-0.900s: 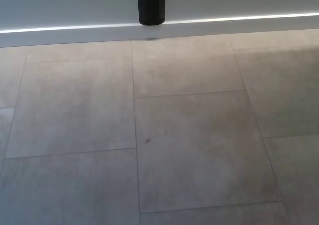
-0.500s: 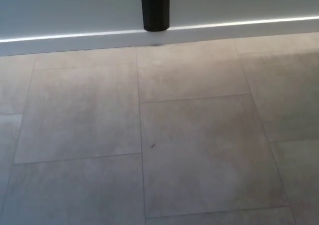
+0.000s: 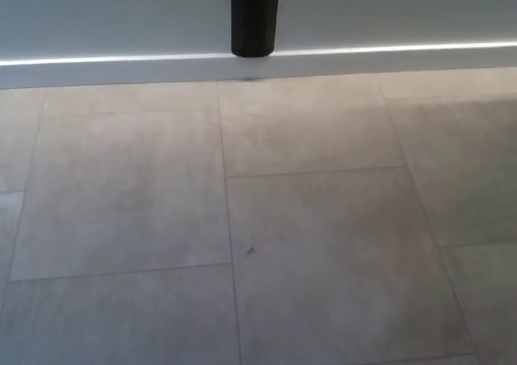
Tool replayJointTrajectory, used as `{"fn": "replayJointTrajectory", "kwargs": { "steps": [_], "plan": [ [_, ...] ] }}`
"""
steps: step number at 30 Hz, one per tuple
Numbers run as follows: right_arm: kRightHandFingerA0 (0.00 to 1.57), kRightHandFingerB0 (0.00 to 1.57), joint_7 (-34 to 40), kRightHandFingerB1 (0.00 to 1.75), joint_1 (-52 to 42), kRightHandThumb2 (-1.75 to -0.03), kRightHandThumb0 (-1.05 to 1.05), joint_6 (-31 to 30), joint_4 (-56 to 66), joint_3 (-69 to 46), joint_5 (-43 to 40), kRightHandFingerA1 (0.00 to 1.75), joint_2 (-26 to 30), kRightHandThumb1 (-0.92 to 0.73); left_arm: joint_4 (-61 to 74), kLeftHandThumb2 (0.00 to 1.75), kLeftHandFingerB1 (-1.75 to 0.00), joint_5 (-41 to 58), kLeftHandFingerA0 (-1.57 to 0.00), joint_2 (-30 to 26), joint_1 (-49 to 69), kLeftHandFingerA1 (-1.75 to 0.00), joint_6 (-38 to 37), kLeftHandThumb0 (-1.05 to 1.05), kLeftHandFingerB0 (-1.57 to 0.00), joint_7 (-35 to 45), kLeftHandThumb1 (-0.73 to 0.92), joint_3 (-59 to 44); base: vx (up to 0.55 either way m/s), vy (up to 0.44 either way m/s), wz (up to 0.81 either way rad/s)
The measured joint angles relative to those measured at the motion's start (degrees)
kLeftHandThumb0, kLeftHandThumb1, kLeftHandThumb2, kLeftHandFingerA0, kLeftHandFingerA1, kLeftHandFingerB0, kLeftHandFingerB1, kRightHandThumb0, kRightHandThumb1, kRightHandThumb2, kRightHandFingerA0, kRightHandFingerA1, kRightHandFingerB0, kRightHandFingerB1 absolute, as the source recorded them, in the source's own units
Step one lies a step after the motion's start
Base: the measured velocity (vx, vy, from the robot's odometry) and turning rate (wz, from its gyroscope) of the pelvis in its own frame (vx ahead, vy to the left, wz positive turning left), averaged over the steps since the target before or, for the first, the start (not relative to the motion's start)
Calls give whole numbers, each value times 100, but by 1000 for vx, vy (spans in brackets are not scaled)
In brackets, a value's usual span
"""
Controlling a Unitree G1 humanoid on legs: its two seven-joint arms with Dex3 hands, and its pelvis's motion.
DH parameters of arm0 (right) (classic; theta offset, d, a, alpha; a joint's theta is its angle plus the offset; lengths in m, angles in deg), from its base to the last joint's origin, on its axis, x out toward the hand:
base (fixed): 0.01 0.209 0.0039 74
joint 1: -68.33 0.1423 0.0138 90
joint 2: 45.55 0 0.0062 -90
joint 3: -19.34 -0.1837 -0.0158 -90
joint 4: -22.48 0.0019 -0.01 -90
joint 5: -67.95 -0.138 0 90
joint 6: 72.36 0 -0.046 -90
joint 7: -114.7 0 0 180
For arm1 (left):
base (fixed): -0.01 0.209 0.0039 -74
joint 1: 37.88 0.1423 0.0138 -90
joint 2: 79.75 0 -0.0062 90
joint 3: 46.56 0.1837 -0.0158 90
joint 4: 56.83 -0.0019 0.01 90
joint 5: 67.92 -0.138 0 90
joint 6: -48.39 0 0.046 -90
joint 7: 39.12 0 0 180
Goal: The robot walks towards an open gate button and uses its right fist to press it and open the gates
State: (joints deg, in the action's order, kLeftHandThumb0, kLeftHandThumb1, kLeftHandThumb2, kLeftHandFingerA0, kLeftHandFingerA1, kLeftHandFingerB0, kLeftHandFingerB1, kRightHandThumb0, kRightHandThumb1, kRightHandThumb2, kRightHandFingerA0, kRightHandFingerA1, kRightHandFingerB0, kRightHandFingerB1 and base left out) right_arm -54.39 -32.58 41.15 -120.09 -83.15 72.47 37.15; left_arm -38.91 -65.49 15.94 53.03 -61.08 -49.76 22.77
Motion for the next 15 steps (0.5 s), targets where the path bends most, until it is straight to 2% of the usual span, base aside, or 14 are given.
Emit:
{"fn": "replayJointTrajectory", "kwargs": {
  "steps": [1, 4, 5, 6, 15],
  "plan": [
    [110, 96, 14, 65, 19, -110, -1, 37, 0, 5, 0, 87, 1, -46, -6, 101, -69, 4, -110, 3, -3, -96, -14, -7, -104, -22, 56, 5, 208, 102, 1],
    [109, 95, 24, 66, 37, -108, -3, 85, -13, 6, -3, 87, 5, -47, -15, 101, -69, 8, -110, 2, -27, -97, -18, -6, -104, -50, 56, 10, 206, 40, 10],
    [110, 95, 25, 68, 44, -112, -5, 107, -32, 6, -6, 90, 7, -46, -25, 112, -71, 8, -112, 2, -35, -99, -18, -6, -105, -62, 51, 17, 186, -6, 11],
    [110, 95, 25, 68, 46, -112, -5, 114, -43, 6, -7, 90, 7, -46, -30, 112, -71, 9, -112, 1, -36, -99, -18, -6, -105, -66, 51, 18, 256, -53, 11],
    [109, 94, 64, 64, 160, -112, -3, 244, -91, -10, -23, 89, 118, -48, -78, 107, -72, 22, -113, 96, -116, -99, -68, -8, -105, -90, 52, 46, 310, -195, 13]
  ]
}}
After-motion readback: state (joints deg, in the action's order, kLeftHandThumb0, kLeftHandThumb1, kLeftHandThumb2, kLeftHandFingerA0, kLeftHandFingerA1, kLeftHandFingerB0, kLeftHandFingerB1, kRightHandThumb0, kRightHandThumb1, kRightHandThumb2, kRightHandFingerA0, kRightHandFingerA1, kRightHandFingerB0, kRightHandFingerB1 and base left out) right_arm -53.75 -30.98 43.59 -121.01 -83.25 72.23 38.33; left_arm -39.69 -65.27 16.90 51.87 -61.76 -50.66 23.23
